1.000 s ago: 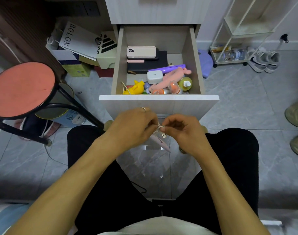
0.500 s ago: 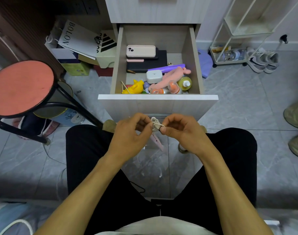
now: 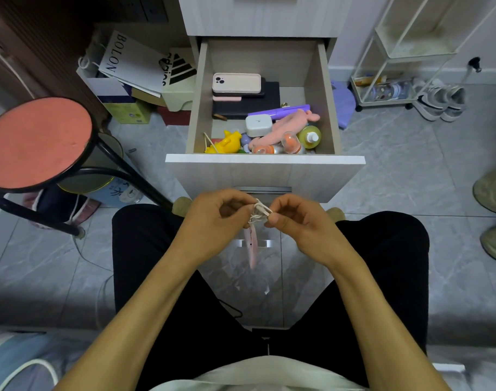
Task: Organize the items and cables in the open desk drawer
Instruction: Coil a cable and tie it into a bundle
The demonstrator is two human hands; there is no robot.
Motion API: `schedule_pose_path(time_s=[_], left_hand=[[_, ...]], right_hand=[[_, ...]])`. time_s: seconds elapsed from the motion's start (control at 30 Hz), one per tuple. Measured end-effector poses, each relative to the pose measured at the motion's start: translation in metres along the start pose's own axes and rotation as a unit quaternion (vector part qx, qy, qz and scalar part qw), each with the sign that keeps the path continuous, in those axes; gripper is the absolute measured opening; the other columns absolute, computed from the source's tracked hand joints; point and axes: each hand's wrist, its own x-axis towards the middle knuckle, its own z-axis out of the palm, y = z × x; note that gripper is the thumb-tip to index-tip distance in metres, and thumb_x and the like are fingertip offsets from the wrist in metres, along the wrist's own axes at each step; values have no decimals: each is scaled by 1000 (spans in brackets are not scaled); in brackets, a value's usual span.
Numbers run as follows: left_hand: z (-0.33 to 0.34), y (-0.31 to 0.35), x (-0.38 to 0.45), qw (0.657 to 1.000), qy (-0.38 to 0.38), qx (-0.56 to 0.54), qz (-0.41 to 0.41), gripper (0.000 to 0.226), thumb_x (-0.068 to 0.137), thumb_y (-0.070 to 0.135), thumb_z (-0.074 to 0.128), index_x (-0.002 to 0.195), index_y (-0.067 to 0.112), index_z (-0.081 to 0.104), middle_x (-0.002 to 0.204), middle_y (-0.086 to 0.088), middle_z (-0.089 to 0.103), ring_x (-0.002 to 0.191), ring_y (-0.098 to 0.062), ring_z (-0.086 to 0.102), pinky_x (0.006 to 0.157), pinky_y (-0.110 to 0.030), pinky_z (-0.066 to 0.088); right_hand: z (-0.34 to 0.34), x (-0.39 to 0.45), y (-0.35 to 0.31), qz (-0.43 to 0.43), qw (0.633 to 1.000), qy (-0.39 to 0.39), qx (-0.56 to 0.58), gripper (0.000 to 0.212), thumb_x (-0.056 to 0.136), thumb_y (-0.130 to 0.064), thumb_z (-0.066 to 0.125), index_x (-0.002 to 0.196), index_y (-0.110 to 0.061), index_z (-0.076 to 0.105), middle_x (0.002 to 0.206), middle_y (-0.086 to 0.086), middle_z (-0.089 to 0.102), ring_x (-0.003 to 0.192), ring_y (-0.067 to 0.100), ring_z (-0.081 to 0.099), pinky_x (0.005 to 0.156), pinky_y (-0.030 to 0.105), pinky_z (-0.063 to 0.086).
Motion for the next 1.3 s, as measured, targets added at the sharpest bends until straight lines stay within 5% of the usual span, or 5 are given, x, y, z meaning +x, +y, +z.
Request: schedule_pose_path(time_s=[0.37,0.83,1.07,1.2,1.3], left_hand=[[3,8,-5,978,36,143,145,12,90,13,67,97,19,74,86,16,68,82,-5,62,70,-14,49],[34,-5,-4,973,183,-83,-112,9,89,15,65,91,20,72,77,6,73,73,-7,70,57,-23,50],[30,-5,-5,939,179,-250,-153,6,91,7,65,92,10,70,79,-6,74,73,-16,72,67,-22,56],[30,-8,-8,929,178,-286,-151,7,91,6,65,90,11,70,79,-6,74,75,-17,71,70,-23,56],[30,-8,-8,934,166,-281,-149,8,91,6,64,90,12,69,76,-3,74,74,-15,71,70,-23,56]], right_hand=[[8,0,6,44,990,38,129,11,95,-1,53,87,-3,61,76,1,65,77,15,65,86,34,56],[28,-6,20,-167,954,197,-154,12,91,-11,64,90,-21,58,88,-10,61,83,12,61,75,19,52],[23,-1,11,10,980,182,80,11,89,-4,65,88,-14,62,75,2,70,70,21,70,70,30,58],[21,1,8,-7,990,135,-30,24,86,-4,64,95,-26,63,76,3,67,71,21,65,70,37,59],[19,1,4,-64,980,127,-138,22,87,-12,68,94,-32,64,76,-8,65,72,12,61,68,23,55]])
